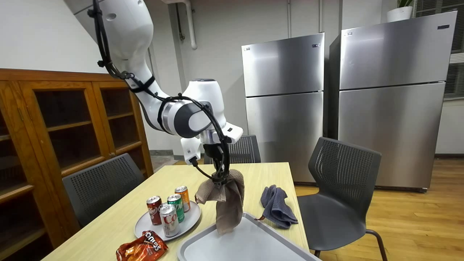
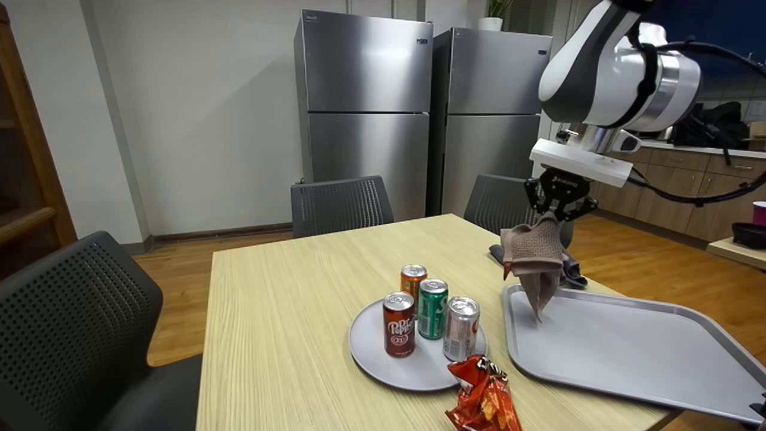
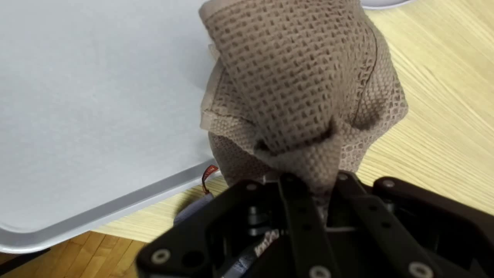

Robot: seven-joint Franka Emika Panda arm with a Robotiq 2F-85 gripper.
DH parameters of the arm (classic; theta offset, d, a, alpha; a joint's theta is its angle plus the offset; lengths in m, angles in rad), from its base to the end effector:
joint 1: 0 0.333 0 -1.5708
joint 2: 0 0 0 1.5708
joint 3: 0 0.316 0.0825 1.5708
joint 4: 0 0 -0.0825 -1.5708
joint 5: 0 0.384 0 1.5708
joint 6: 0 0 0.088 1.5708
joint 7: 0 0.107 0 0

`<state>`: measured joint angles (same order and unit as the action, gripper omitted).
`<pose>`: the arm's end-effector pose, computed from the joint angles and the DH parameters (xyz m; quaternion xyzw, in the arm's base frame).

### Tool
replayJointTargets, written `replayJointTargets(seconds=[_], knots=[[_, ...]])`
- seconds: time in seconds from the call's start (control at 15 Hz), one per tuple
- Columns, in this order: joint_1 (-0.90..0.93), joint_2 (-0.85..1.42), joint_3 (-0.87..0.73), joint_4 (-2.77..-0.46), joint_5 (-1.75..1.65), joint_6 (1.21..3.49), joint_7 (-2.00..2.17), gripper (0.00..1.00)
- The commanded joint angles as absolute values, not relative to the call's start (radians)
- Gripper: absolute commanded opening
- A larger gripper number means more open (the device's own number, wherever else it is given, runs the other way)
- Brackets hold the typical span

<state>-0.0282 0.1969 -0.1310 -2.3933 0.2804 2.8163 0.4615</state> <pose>0.5136 -0.0969 0.2586 -0.8998 0.4186 -0.1057 0.0636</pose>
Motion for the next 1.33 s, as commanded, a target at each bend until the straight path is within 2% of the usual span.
replayJointTargets(seconds=[0.0, 1.27], knots=[[-0.029, 0.205, -0.138, -2.339, 0.253, 2.784, 0.485, 0.03], [-0.030, 0.585, -0.098, -1.829, 0.255, 2.592, 0.411, 0.03]])
